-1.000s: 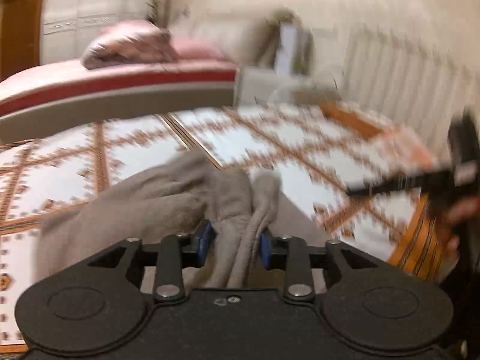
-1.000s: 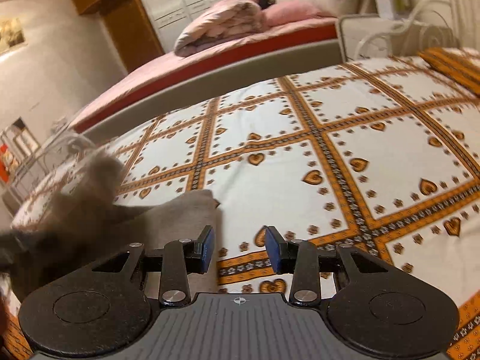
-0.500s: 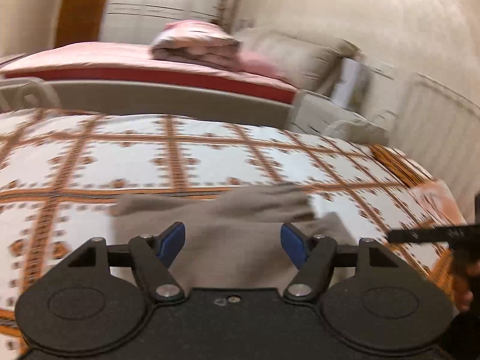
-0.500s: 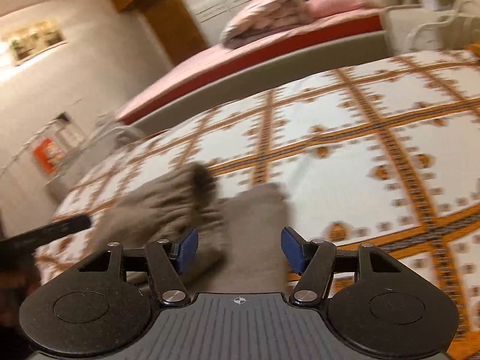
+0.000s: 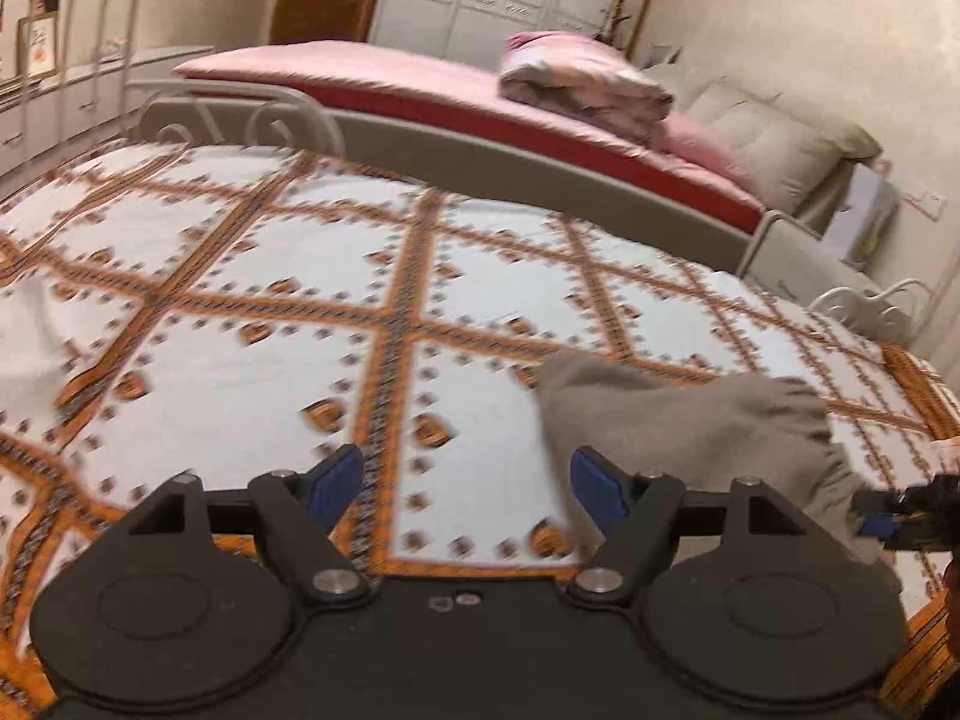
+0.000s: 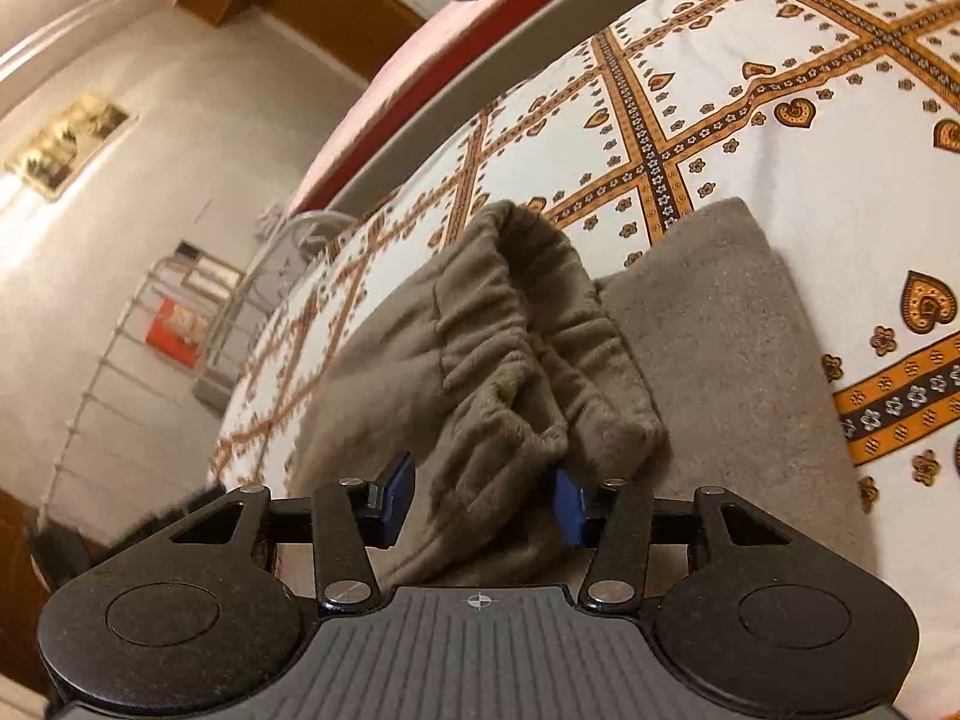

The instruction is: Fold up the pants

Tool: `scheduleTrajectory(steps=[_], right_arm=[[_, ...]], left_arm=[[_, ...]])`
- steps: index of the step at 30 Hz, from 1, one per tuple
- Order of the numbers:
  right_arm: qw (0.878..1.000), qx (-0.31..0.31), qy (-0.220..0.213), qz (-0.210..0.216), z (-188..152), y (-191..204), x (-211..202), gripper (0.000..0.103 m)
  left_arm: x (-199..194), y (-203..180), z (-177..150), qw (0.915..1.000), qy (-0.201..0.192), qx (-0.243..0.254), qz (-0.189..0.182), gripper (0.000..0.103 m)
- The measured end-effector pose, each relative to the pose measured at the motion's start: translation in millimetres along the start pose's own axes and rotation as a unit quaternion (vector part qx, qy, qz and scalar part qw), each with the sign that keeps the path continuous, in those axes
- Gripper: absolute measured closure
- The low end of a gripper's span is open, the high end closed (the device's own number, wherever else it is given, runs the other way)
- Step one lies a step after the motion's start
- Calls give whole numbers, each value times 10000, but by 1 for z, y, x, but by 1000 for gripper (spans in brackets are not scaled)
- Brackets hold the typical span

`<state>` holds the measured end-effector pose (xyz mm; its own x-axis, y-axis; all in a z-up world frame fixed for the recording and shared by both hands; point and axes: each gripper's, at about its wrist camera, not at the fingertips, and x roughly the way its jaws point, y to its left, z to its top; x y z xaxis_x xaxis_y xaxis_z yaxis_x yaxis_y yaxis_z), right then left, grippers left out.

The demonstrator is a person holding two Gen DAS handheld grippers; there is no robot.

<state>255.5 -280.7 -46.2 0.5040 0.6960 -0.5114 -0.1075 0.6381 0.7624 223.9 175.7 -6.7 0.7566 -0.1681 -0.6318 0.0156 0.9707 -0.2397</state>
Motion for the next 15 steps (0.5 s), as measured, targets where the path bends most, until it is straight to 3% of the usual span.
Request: scheduleTrajectory(steps=[1,2,3,5,10,13,15], right_arm=[[10000,12,-44,45,2,0,0,54],[9999,-14,-92,57,3,-1,0,61],[9999,-79,-133,55,4,1,1,78],[9998,-141,-125,7,5,4,4,85],[9951,-452,-791,395,2,26,-38,87],[9980,-306,-558,-30,1,9,-37,86],[9994,122,-182,-268,0,-12,-25,73]], left_arm=[[-1,5,-1,10000,18,-11,29,35],[-3,9,-2,10000,17,-31,54,35],[-6,13,-4,10000,10,-56,64,35],[-9,17,-4,9999,33,-90,69,35],[-11,17,-5,9999,-41,-89,41,34],[-6,15,-4,10000,4,-62,49,34],[-2,12,-4,9999,58,-79,75,34]])
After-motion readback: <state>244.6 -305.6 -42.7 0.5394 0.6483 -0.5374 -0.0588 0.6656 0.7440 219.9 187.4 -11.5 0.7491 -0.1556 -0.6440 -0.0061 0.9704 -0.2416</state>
